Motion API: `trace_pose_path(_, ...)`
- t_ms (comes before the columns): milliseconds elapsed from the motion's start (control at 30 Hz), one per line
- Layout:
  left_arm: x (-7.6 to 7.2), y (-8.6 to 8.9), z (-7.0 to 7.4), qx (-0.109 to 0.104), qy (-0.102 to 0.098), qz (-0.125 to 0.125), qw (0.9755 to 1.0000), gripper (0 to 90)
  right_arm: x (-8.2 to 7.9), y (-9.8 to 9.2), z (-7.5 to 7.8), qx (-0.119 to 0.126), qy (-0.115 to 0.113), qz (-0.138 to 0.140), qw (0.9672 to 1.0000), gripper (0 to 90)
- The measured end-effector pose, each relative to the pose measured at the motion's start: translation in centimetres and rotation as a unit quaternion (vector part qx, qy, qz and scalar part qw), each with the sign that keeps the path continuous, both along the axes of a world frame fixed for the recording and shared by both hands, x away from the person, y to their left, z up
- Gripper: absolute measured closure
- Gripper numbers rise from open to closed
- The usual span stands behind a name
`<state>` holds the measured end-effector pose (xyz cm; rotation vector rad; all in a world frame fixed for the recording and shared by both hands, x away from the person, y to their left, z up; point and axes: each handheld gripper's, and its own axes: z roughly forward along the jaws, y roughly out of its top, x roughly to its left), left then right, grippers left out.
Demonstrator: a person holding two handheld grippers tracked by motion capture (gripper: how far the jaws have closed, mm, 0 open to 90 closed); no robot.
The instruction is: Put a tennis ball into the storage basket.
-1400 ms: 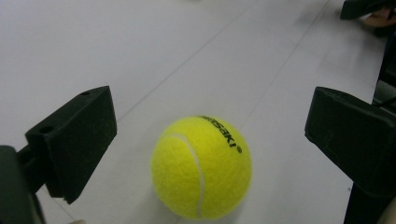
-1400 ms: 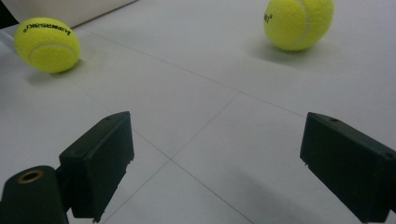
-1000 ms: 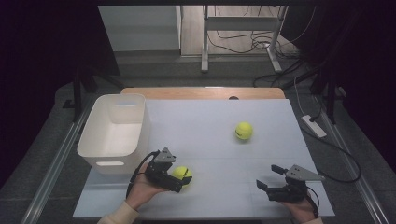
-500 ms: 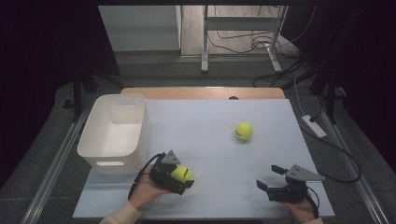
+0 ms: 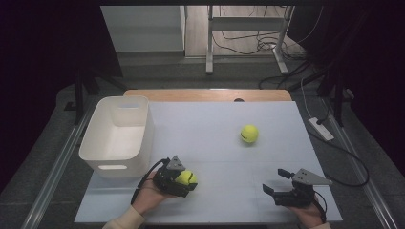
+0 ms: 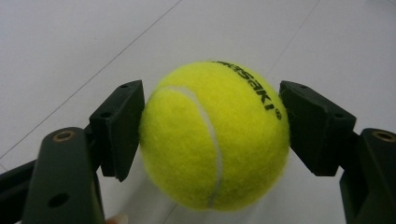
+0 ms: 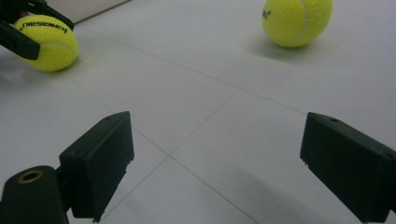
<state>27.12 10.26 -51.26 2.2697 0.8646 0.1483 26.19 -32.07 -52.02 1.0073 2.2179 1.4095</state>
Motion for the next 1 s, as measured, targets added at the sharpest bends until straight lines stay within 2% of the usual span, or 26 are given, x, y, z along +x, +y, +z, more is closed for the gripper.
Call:
trace_pose_path(67, 0.0, 0.0, 0.0, -0.001, -0.001, -0.002, 1.0000, 26.8, 0.0, 0.0, 0.0, 0.000, 0.000, 0.000, 1.0000, 9.4)
trace_pose_path(167, -0.1, 0.0, 0.2, -0.017, 0.010, -0.015, 0.9997, 27.2, 0.0, 0.0, 0.0, -0.001, -0.001, -0.001, 1.0000, 9.4)
trace_pose_path(300, -0.4, -0.1, 0.5, -0.014, -0.004, -0.015, 0.9998, 27.4, -0.1, -0.1, 0.1, 0.000, -0.005, -0.005, 1.0000, 9.4)
trace_pose_path(500, -0.7, 0.3, 1.3, -0.032, -0.034, -0.010, 0.9989, 27.6, -0.1, -0.2, 0.1, 0.002, -0.005, -0.006, 1.0000, 9.4)
trace_pose_path(633, -0.9, 0.7, 1.8, -0.053, -0.051, -0.003, 0.9973, 27.5, -0.1, -0.1, 0.1, 0.002, -0.005, -0.006, 1.0000, 9.4)
trace_pose_path(800, -1.2, 1.2, 2.5, -0.070, -0.068, 0.004, 0.9952, 27.6, -0.1, -0.1, 0.1, 0.001, -0.006, -0.006, 1.0000, 9.4)
trace_pose_path(1000, -1.7, 1.8, 3.4, -0.091, -0.097, 0.019, 0.9909, 27.5, -0.1, -0.1, 0.1, 0.001, -0.006, -0.006, 1.0000, 9.4)
